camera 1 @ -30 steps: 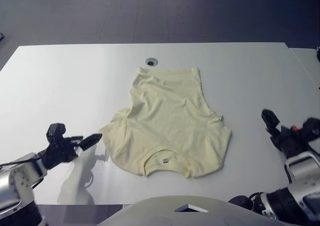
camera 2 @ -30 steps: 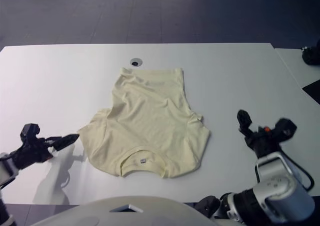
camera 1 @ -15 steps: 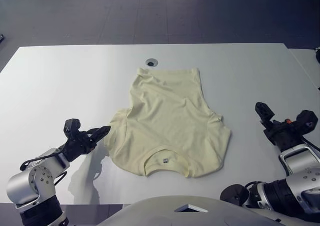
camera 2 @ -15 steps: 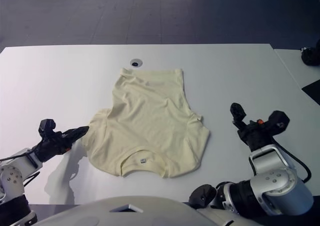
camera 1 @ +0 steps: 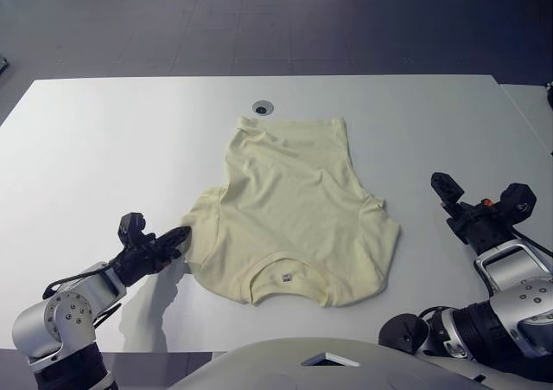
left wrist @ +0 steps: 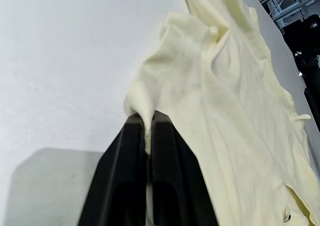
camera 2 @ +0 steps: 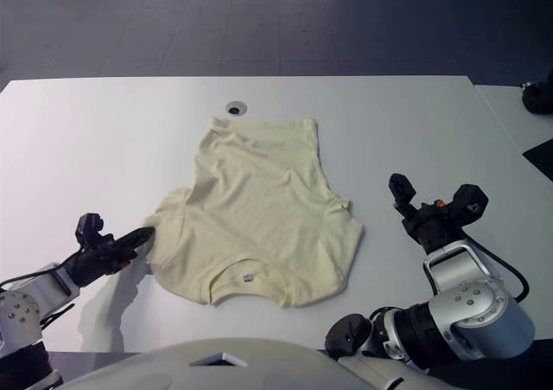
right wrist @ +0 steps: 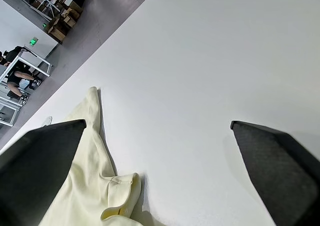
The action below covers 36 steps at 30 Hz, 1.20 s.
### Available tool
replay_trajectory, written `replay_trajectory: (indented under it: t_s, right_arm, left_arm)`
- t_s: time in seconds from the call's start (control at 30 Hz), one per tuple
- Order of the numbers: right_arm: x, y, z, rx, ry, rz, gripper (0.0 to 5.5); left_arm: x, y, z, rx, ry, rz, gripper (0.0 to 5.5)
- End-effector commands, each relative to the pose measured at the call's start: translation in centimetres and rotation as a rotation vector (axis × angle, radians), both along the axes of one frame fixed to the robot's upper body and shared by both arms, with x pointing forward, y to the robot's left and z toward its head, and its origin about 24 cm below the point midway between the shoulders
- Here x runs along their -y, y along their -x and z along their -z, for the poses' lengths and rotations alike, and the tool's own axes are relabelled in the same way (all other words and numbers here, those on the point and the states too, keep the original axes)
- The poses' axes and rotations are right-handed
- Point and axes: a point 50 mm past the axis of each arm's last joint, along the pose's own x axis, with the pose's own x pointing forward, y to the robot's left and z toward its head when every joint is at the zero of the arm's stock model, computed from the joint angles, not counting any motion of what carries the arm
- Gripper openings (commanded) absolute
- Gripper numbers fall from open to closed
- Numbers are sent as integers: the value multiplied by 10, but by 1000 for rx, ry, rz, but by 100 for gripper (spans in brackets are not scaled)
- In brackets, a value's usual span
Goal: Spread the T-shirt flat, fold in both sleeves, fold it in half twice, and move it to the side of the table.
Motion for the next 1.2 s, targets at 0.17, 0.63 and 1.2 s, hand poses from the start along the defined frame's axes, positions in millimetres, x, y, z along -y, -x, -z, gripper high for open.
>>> replay_trajectory:
  t_s: [0.17,0.63,1.2]
  right_arm:
    - [-5,4,6,-4,-19,17,540]
    - [-22,41,21,-9,-64,173,540]
    - [-35,57,31,11,-103,254,540]
  left_arm:
    - [-54,-1,6,-147,-139,-180,1]
    - [-21,-67,-68,22,-222,77,1]
    - [-8,-74,-118,5,-670,389,1]
